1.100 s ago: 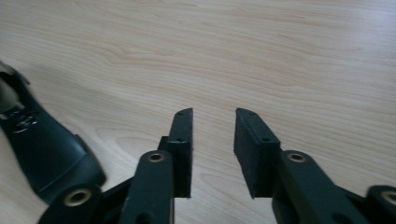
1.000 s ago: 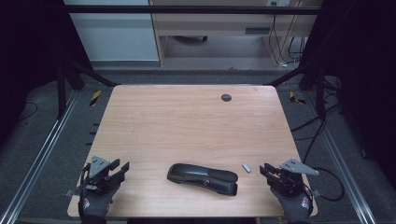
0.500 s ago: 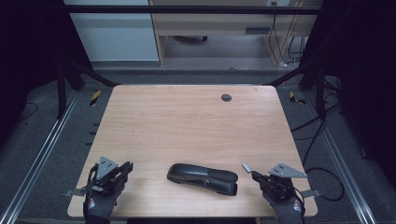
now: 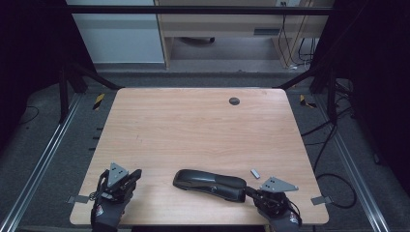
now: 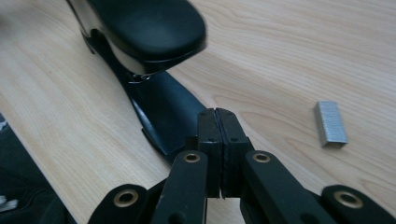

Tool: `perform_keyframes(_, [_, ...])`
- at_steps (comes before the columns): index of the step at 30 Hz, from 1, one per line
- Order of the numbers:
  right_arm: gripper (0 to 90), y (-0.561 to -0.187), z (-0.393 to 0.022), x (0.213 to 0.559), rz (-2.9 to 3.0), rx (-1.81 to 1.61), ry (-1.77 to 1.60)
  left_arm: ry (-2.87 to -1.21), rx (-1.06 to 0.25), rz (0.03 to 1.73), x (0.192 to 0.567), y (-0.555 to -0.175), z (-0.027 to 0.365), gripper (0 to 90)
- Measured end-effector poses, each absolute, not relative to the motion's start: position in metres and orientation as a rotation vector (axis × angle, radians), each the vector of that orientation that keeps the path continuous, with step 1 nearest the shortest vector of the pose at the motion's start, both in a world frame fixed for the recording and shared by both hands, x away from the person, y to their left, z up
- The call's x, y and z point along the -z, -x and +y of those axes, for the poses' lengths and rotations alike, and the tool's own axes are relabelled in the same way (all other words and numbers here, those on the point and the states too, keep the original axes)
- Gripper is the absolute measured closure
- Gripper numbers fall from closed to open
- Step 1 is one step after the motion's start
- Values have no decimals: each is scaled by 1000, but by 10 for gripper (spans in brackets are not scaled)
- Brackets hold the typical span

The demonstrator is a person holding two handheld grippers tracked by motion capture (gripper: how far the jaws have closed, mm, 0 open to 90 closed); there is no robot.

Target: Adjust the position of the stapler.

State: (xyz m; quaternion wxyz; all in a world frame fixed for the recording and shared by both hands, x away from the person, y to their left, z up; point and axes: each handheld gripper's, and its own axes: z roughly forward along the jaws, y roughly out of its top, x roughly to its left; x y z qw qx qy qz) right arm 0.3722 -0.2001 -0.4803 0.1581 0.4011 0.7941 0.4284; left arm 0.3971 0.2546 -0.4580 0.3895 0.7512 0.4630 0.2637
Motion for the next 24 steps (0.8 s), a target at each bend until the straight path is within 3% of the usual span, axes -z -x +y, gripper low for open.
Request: perform_keyframes(24, [900,-365,-178,494,2427,-1200,-1115,-1918,-679,1173,458,-396,253,865])
